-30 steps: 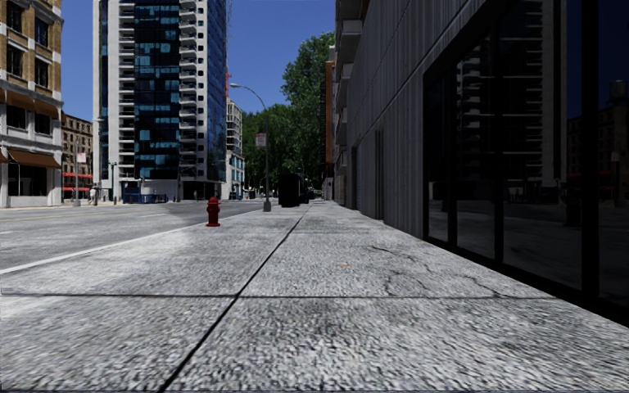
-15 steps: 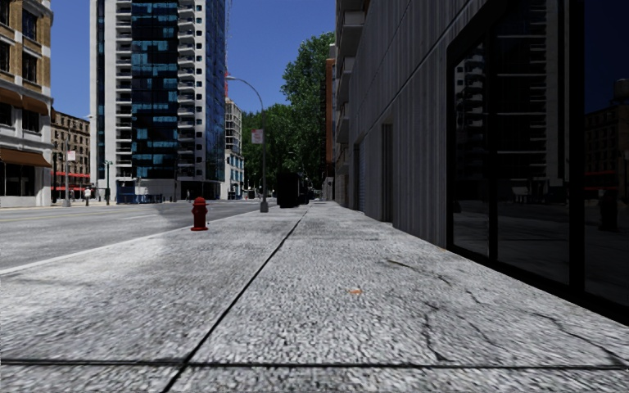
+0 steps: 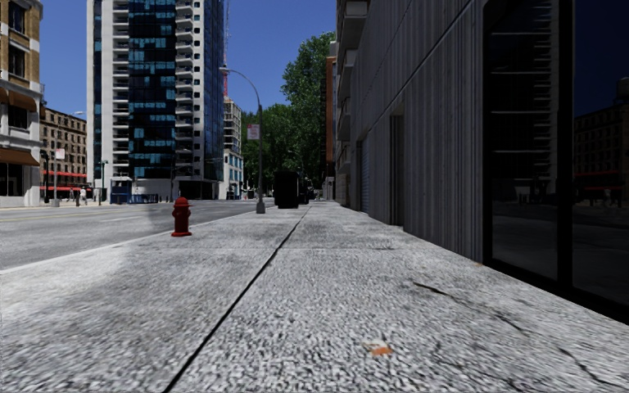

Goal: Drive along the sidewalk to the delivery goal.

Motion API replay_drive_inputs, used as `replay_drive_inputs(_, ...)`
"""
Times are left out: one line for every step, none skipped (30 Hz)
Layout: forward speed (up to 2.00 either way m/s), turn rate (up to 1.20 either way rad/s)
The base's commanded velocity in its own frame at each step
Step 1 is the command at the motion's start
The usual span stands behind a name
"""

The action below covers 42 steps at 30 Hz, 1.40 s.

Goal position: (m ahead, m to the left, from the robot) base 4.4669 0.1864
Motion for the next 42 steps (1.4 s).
replay_drive_inputs(2.00,0.00)
replay_drive_inputs(2.00,0.00)
replay_drive_inputs(2.00,0.00)
replay_drive_inputs(2.00,0.00)
replay_drive_inputs(2.00,0.00)
replay_drive_inputs(2.00,0.00)
replay_drive_inputs(2.00,0.00)
replay_drive_inputs(2.00,0.00)
replay_drive_inputs(2.00,0.00)
replay_drive_inputs(2.00,0.00)
replay_drive_inputs(2.00,0.00)
replay_drive_inputs(2.00,0.00)
replay_drive_inputs(2.00,0.00)
replay_drive_inputs(2.00,0.00)
replay_drive_inputs(2.00,0.00)
replay_drive_inputs(2.00,0.00)
replay_drive_inputs(2.00,0.00)
replay_drive_inputs(2.00,0.00)
replay_drive_inputs(2.00,0.00)
replay_drive_inputs(2.00,0.00)
replay_drive_inputs(2.00,0.00)
replay_drive_inputs(2.00,0.00)
replay_drive_inputs(2.00,0.00)
replay_drive_inputs(2.00,0.00)
replay_drive_inputs(2.00,0.00)
replay_drive_inputs(2.00,0.00)
replay_drive_inputs(2.00,0.00)
replay_drive_inputs(2.00,0.00)
replay_drive_inputs(2.00,0.00)
replay_drive_inputs(2.00,0.00)
replay_drive_inputs(2.00,0.00)
replay_drive_inputs(2.00,0.00)
replay_drive_inputs(2.00,0.00)
replay_drive_inputs(2.00,0.00)
replay_drive_inputs(2.00,0.00)
replay_drive_inputs(2.00,0.00)
replay_drive_inputs(2.00,0.00)
replay_drive_inputs(2.00,0.00)
replay_drive_inputs(2.00,0.00)
replay_drive_inputs(2.00,0.00)
replay_drive_inputs(2.00,0.00)
replay_drive_inputs(2.00,0.00)
